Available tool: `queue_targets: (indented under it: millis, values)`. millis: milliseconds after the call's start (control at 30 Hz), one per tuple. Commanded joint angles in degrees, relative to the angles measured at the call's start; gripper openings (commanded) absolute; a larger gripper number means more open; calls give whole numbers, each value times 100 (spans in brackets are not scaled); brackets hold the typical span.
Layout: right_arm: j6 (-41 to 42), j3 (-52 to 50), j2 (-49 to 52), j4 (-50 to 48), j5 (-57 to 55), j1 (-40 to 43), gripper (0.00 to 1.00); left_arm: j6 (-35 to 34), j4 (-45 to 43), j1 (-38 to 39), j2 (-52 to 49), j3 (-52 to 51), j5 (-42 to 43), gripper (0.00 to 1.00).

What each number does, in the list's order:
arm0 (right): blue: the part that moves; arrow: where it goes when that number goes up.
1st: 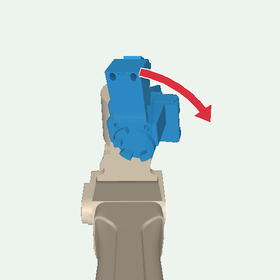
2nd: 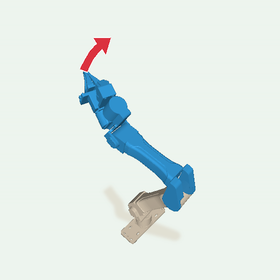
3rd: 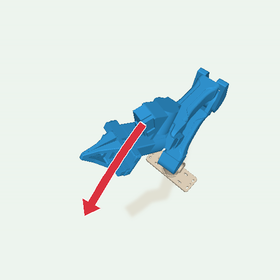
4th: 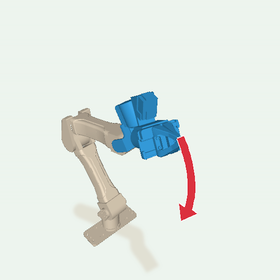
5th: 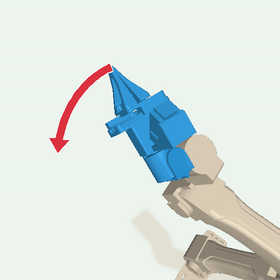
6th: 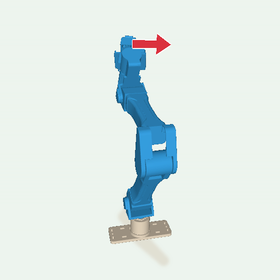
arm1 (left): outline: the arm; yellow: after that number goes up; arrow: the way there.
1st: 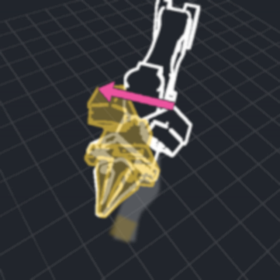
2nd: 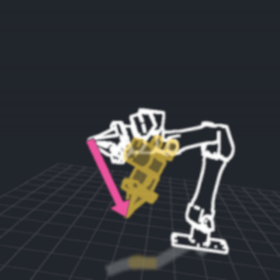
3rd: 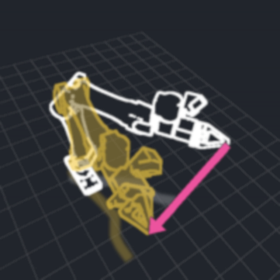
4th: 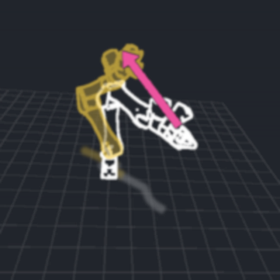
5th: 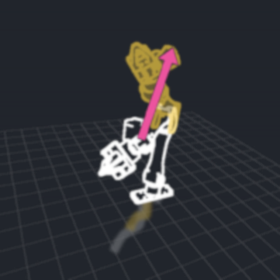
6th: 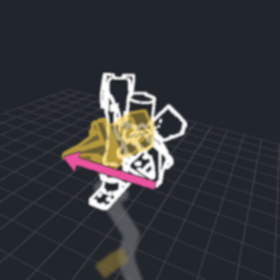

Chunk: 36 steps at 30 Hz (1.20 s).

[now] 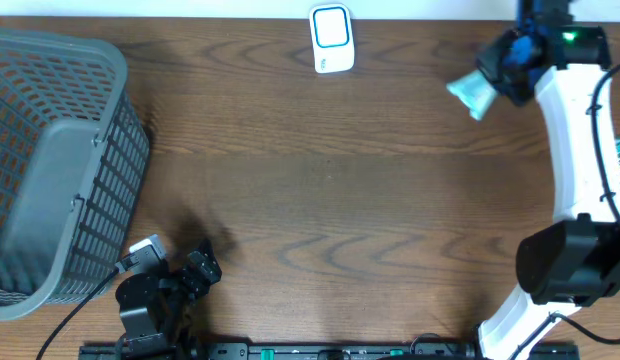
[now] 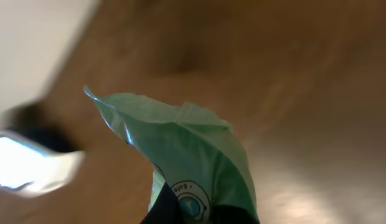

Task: Scan the item barcode
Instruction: 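Carry the tissue pack right and drop it beside the mouthwash bottle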

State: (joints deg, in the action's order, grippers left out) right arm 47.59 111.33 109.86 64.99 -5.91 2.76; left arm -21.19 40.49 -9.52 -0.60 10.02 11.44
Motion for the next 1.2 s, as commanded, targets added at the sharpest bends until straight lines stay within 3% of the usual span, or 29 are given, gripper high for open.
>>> queue_targets:
  millis: [0,167,333,433,533,633,800,833,867,900,967,1167]
  values:
    - [-898,-358,107,39,-636,476,1,-11,103,33,24,-33,-17,98]
    - [-1056,-1266,109,-708,-1075,1191,2,-11,103,33,24,-33,-17,98]
    - [-1493,-2435,109,-2079,-627,1692,7,-11,103,33,24,-33,-17,98]
    - [-1554,-2992,109,-2750,-319,1812,24,-11,103,33,24,-33,-17,98]
    - [-1552,-3228,109,-3034,-210,1882,33,-11,103,33,24,-33,-17,98]
    - [-1556,-3084,57,-3086,-208,1891,65,-11,103,33,24,-33,-17,98]
    - [-1661,-2437,-254,-2507,111,1888,81,-11,103,33,24,-33,-17,98]
    - [-1661,-2332,-337,-2396,116,1888,77,-13,103,33,24,-33,-17,98]
    - [-1661,-2247,-422,-2302,109,1888,64,-11,103,33,24,-33,-17,98]
    - [-1661,-2175,-533,-2223,85,1888,40,-13,103,33,24,-33,-17,98]
    - [-1659,-2166,-688,-2221,70,1891,3,-11,103,33,24,-33,-17,98]
    - [-1639,-2312,-461,-2227,-365,1891,1,-11,103,33,24,-33,-17,98]
